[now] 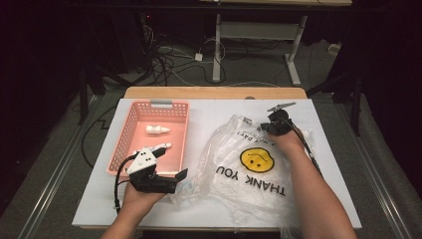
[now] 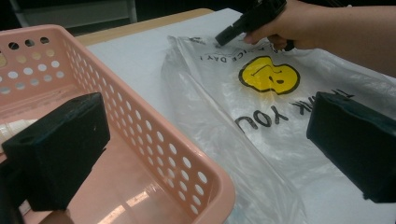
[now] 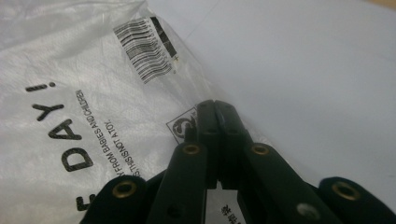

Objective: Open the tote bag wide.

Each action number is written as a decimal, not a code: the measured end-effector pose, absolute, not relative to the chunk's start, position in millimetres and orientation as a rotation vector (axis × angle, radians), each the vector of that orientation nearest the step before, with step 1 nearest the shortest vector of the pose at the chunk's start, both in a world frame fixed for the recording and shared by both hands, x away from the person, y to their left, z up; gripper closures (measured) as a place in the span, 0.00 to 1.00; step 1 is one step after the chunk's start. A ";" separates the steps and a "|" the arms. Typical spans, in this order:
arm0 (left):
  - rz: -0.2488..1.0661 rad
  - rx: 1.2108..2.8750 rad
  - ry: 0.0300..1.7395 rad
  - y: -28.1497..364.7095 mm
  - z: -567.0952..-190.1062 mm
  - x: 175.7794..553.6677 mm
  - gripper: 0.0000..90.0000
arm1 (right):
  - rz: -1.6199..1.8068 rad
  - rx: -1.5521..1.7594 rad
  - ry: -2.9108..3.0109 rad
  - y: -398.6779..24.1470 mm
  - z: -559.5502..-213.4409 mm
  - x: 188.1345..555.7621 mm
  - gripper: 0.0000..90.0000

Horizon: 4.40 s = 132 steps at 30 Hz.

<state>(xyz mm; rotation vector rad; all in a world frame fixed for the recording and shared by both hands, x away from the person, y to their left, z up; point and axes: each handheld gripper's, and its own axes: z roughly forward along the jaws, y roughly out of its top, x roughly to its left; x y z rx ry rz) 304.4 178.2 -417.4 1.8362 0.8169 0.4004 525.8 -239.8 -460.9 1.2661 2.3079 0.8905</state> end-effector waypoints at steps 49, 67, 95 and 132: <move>0.406 1.850 0.791 169.7 -418.3 300.1 0.00 | 1.129 1.110 2.192 -289.4 -433.1 316.0 0.60; 0.423 1.853 0.825 178.3 -421.6 292.5 0.00 | 1.146 0.909 2.400 -239.6 -450.3 314.0 0.54; 0.442 1.858 0.839 186.3 -421.7 282.5 0.00 | 1.088 0.950 2.486 -224.2 -472.9 336.7 0.80; 0.438 1.858 0.836 186.0 -421.7 282.6 0.00 | 1.225 0.934 2.294 -232.3 -449.2 328.5 1.00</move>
